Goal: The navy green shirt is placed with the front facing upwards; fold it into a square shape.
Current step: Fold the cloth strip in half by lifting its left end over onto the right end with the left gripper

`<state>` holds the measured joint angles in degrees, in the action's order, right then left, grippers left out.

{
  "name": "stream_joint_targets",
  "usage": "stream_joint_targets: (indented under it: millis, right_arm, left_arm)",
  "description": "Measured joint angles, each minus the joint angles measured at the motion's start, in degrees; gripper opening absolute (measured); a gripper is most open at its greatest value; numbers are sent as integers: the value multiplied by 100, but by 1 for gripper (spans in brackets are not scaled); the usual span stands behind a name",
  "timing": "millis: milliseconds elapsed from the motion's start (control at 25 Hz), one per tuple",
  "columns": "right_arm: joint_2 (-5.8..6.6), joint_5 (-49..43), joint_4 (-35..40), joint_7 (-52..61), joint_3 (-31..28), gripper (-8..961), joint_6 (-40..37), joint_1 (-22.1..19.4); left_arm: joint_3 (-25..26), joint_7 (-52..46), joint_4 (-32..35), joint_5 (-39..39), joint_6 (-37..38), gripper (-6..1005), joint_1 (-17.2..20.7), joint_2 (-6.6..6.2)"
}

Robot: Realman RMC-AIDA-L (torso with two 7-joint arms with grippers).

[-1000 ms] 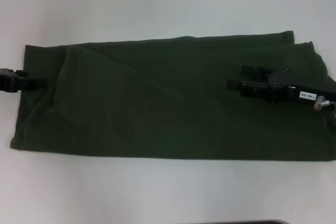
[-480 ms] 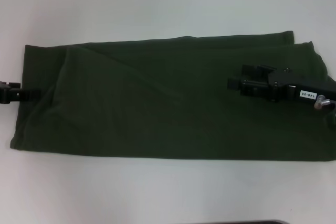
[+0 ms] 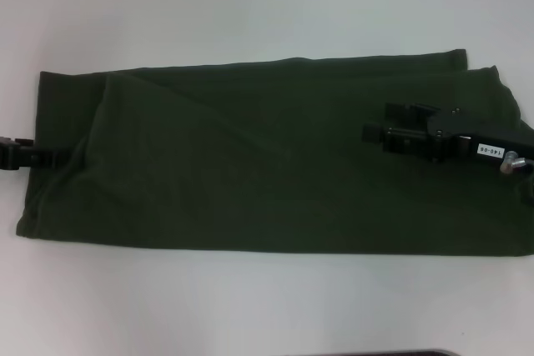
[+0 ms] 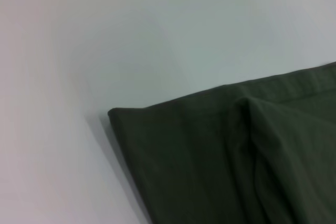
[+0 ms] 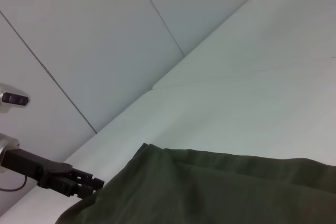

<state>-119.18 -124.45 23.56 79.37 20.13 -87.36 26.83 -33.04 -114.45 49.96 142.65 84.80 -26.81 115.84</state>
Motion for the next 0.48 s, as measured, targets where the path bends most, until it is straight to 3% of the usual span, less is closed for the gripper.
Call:
stream_joint_targets:
  millis: [480]
  right_arm:
    - [0, 0, 0, 0, 0, 911, 0, -10]
  left_arm:
    - [-11, -124, -25, -1, -109, 886, -31, -53]
